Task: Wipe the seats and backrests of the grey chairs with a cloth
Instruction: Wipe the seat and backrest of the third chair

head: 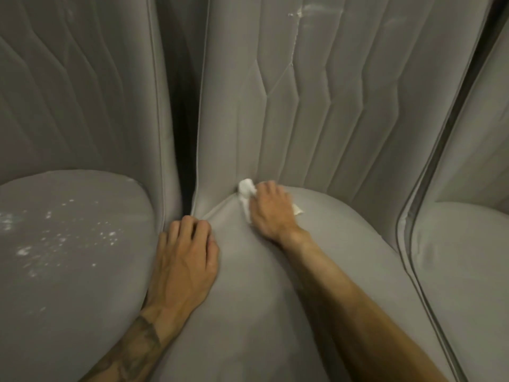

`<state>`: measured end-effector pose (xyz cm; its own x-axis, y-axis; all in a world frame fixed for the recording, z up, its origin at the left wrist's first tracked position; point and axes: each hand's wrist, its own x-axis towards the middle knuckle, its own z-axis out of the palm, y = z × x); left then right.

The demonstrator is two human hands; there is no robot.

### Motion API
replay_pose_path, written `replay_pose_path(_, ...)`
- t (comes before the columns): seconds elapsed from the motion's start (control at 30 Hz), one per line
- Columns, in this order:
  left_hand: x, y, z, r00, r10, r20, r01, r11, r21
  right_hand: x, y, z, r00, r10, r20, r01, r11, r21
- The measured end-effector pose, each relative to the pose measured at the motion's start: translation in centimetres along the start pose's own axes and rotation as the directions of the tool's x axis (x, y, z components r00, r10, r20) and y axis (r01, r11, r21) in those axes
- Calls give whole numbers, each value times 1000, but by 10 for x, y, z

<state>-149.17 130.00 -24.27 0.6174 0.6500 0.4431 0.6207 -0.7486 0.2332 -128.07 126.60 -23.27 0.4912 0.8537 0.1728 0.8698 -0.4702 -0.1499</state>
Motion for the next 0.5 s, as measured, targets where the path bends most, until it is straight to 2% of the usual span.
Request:
replay_pose_path(0.07, -1, -2, 1, 1000, -13, 1, 13, 1000, -20, -12, -39, 9, 982, -188, 9, 187, 979, 78)
replay_pose_path(0.13, -1, -4, 2, 1000, -6, -8, 6, 1000, -30, -21, -36, 4, 956, -295, -2, 294, 953, 70)
replay_pose_path(0.2, -1, -5, 2, 1000, -2, -12, 2, 1000, -18, -16, -5, -4, 967, -256, 8, 255, 967, 19)
replay_pose_path(0.3, -3, -5, 0, 1000, -11, -7, 11, 1000, -11, -1, 35, -11, 996, 84, -22, -85, 996, -39)
replay_pose_path(0.33, -3, -5, -1, 1000, -13, -7, 13, 1000, -5, 1, 27, -10, 991, 130, -23, -131, 991, -38)
replay_pose_path(0.43, -2, -5, 0, 1000, -16, -9, 16, 1000, -7, -3, -27, 7, 1000, -29, 0, 29, 999, 36)
replay_pose_path(0.5, -3, -7, 1, 1000, -12, -12, 11, 1000, -25, -10, -34, 8, 990, -139, -10, 140, 989, 41)
